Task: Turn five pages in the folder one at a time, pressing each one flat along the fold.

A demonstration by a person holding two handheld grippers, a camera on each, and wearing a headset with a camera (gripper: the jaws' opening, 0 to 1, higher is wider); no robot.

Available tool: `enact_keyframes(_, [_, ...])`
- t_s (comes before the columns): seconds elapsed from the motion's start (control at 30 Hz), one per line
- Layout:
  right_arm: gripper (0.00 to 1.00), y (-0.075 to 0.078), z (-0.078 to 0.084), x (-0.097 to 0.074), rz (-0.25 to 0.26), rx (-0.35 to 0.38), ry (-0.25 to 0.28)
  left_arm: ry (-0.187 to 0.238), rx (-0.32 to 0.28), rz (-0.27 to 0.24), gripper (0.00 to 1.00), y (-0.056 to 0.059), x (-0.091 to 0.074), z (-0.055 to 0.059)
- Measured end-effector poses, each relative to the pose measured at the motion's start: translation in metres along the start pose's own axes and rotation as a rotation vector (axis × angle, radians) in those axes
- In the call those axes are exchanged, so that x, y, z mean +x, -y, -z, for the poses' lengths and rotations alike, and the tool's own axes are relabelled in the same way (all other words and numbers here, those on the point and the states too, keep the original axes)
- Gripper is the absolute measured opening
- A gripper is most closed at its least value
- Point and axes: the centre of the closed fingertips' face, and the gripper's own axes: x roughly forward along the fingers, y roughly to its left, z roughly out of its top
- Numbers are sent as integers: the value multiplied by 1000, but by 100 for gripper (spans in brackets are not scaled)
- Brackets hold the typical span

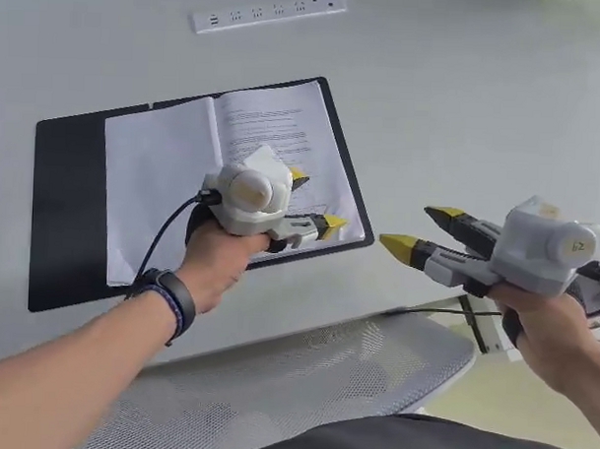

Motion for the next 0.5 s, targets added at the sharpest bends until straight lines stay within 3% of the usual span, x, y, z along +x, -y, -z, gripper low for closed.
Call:
enact_keyframes(0.23, [57,-1,-2,1,-4,-2,2,-45,8,-27,44,-3,20,16])
enact_keyframes(0.33, [57,-2,-1,0,-4,2,5,-47,29,-50,37,-6,21,18])
enact_keyframes(0.5, [56,-1,3,-3,-4,13,3,-60,33,-49,29,-1,29,26])
